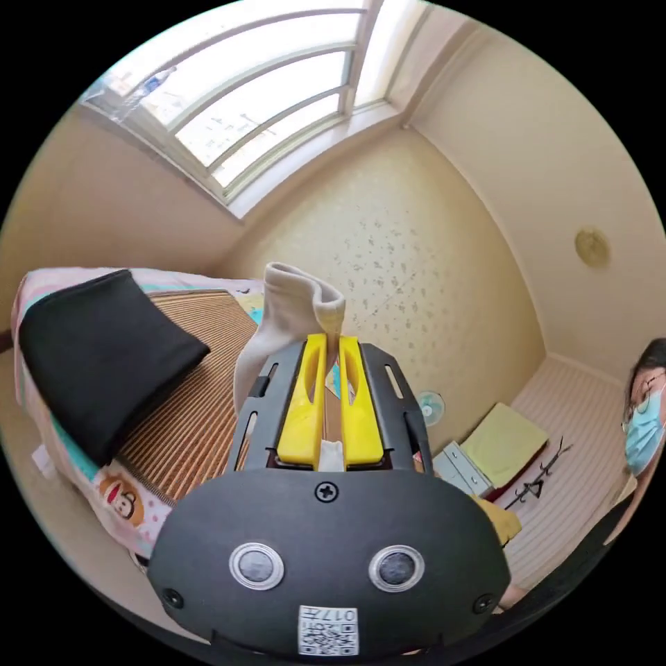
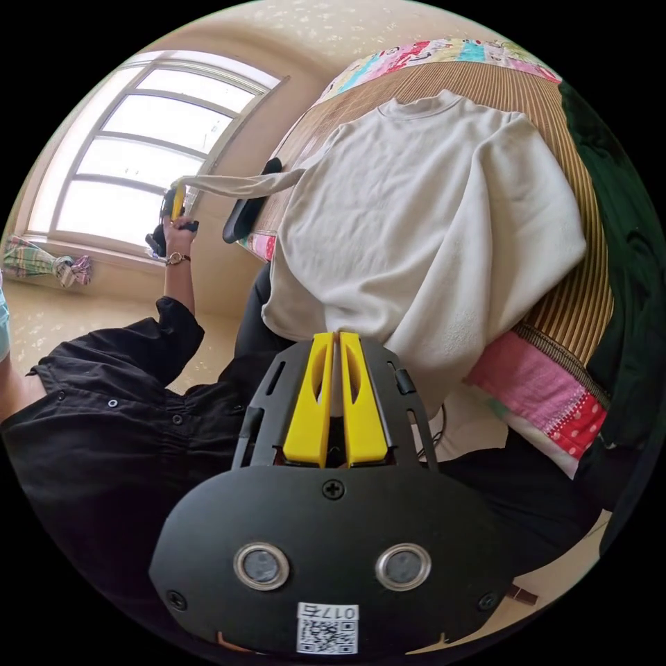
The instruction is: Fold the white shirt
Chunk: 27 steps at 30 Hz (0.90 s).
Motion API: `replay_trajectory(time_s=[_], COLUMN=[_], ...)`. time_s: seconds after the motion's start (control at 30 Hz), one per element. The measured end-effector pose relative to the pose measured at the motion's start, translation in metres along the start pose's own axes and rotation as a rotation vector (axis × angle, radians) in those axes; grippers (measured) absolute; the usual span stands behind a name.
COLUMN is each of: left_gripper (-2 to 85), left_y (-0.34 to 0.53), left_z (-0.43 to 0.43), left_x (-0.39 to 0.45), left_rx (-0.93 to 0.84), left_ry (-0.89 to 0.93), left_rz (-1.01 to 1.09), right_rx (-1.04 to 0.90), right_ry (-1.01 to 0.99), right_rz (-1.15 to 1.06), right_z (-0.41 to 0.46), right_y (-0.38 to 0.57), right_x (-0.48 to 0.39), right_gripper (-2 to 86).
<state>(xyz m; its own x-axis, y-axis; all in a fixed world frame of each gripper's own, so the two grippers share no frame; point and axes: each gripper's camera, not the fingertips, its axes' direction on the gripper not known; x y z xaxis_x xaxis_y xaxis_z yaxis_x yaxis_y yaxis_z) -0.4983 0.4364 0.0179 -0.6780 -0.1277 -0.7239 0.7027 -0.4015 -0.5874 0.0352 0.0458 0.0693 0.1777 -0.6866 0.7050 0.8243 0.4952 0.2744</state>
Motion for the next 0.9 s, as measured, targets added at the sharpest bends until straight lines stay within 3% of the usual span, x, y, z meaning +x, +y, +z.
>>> replay_trajectory(time_s=[0.13,0.23,0.33,0.5,0.6,0.67,0.77,0.9], left_gripper=[3.9,3.9,4.0,5.1,5.2,5.4,5.2,7.2], left_y=[0.020,0.100,0.226,0.485,0.578,0.595,0.577,0.527], left_z=[0.130,0.235,0.327,0.445,0.443,0.414,0.345,0.252], left_x=[0.113,0.191,0.241,0.252,0.243,0.226,0.190,0.109], left_rx=[-0.150,-0.282,-0.393,-0.823,-0.986,-0.989,-0.933,-0.863], left_ry=[0.157,0.246,0.310,0.358,0.194,0.104,0.103,-0.059], left_rz=[0.199,0.278,0.386,0.379,0.475,0.492,0.445,0.312], right_rx=[0.045,0.103,0.133,0.156,0.158,0.166,0.179,0.156], right_ry=[-0.044,-0.104,-0.113,-0.123,-0.127,-0.143,-0.148,-0.039], right_rz=[-0.004,0.010,0.048,0.099,0.076,0.053,0.039,-0.025], right_z=[-0.020,-0.038,-0.049,-0.058,-0.059,-0.057,-0.049,-0.036], right_y=[0.022,0.043,0.062,0.085,0.088,0.086,0.075,0.027], right_x=[0.003,0.010,0.018,0.027,0.028,0.028,0.024,0.005], right_gripper=[0.9,0.6,0.5,0.4,0.4,0.4,0.6,1.4])
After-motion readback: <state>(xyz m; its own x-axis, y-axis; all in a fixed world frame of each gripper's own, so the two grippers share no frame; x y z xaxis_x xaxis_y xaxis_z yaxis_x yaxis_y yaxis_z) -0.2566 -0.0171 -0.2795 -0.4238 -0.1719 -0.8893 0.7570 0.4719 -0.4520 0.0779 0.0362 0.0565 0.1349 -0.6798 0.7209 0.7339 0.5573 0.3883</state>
